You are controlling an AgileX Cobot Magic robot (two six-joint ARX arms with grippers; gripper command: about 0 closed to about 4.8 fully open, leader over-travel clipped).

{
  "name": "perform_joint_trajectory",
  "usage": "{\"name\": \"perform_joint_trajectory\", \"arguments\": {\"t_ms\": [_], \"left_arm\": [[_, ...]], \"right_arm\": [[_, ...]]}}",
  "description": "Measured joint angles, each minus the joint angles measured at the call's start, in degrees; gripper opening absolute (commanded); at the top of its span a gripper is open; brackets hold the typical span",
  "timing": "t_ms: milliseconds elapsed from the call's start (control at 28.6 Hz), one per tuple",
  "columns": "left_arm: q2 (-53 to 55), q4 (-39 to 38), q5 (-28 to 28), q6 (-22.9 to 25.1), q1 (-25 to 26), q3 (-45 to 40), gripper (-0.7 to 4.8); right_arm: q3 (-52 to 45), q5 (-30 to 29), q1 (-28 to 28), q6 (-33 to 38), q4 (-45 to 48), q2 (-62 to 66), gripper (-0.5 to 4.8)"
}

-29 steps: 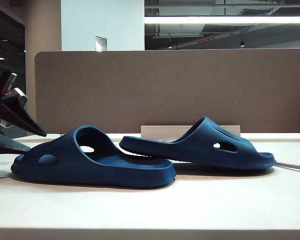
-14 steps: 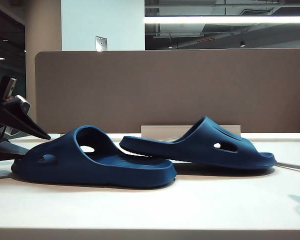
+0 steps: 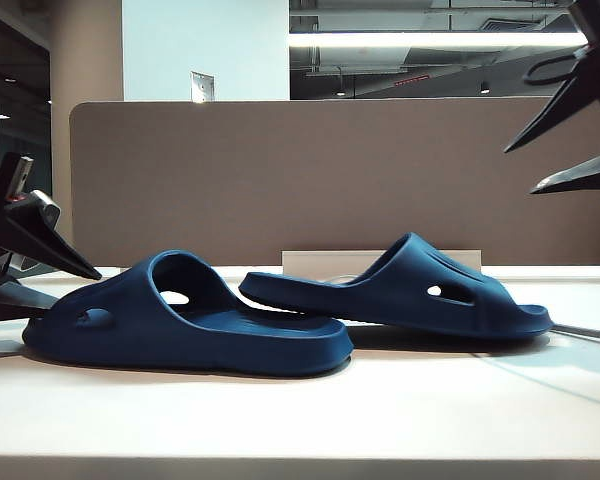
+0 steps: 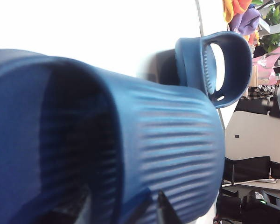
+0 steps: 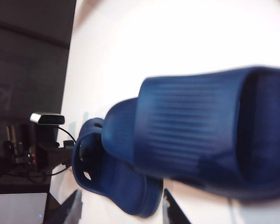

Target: Interlock the pair of blue slippers on the table with their fronts facing up.

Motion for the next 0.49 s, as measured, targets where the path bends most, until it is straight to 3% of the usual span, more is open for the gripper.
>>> {"name": "perform_joint_trajectory", "arguments": {"t_ms": [70,210,490], "left_arm": [[0.0,0.0,0.02,0.04,0.0,0.0,1.74],[0.0,0.0,0.07,0.83,-0.13,0.0,1.1],[0.0,0.02,0.5,1.42,-0.04,0.0,1.1]], "right_arm": [[1.53,-1.16,-1.11,-0.46,0.02,2.29,2.13],[4.59,-4.52,-1.27,-0.98,0.66,7.85,2.13],[4.96,-9.55,-0.96,-1.73,1.16,12.81,2.13]]}}
